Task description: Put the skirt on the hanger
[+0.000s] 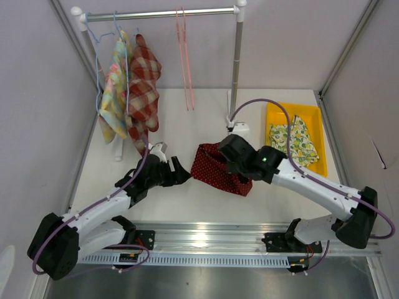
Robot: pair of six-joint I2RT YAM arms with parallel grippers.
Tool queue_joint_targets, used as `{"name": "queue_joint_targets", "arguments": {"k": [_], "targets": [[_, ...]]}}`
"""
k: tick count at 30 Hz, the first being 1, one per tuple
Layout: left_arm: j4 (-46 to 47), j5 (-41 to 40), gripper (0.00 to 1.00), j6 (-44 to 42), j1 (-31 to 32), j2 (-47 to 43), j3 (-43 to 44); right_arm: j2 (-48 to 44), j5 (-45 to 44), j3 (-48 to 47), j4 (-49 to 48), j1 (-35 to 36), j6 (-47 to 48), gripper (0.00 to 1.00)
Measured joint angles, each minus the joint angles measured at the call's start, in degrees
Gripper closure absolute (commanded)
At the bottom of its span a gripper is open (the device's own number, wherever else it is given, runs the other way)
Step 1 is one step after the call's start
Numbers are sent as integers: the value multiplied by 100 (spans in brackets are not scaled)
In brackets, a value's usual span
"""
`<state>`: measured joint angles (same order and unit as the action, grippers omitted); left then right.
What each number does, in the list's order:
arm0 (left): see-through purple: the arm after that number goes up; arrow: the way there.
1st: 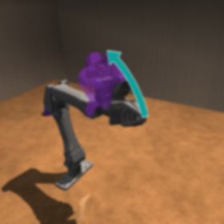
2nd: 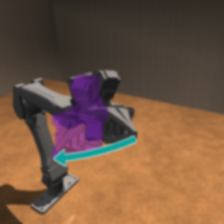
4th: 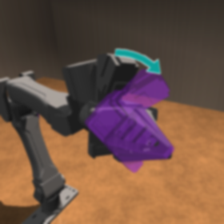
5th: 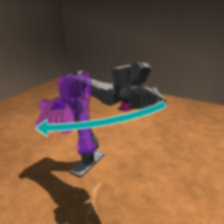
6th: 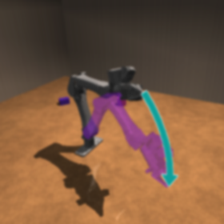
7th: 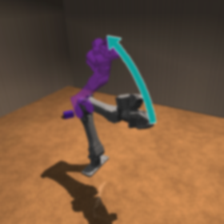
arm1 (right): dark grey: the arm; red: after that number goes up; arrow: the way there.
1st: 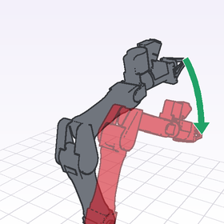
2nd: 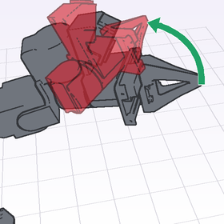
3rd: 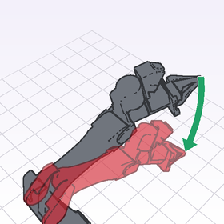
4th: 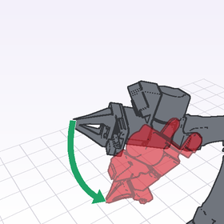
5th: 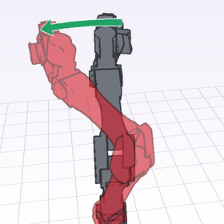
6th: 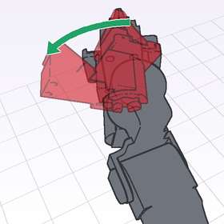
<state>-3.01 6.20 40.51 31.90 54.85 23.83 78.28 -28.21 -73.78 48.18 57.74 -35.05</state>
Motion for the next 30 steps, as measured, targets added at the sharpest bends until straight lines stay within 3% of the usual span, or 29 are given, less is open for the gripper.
{"name": "queue_joint_targets", "arguments": {"k": [8,13,19,22,25,26,30], "targets": [[879,275,14,2,203,1318,107,-999,13,710,407,-1036,-11,100],[1318,326,18,4,225,2100,424,-1626,68,1233,590,-1502,-33,100],[1637,361,41,48,249,2830,918,-2000,192,1633,726,-2011,-7,100],[1670,363,57,52,289,3051,1110,-2000,264,1670,706,-2109,46,100],[1709,361,84,55,326,3257,1261,-1991,350,1674,645,-2225,116,100],[1703,356,98,35,332,3276,1263,-1980,374,1674,614,-2271,144,100],[1558,326,100,-4,367,3237,1263,-1882,476,1670,487,-2457,299,100]]}}
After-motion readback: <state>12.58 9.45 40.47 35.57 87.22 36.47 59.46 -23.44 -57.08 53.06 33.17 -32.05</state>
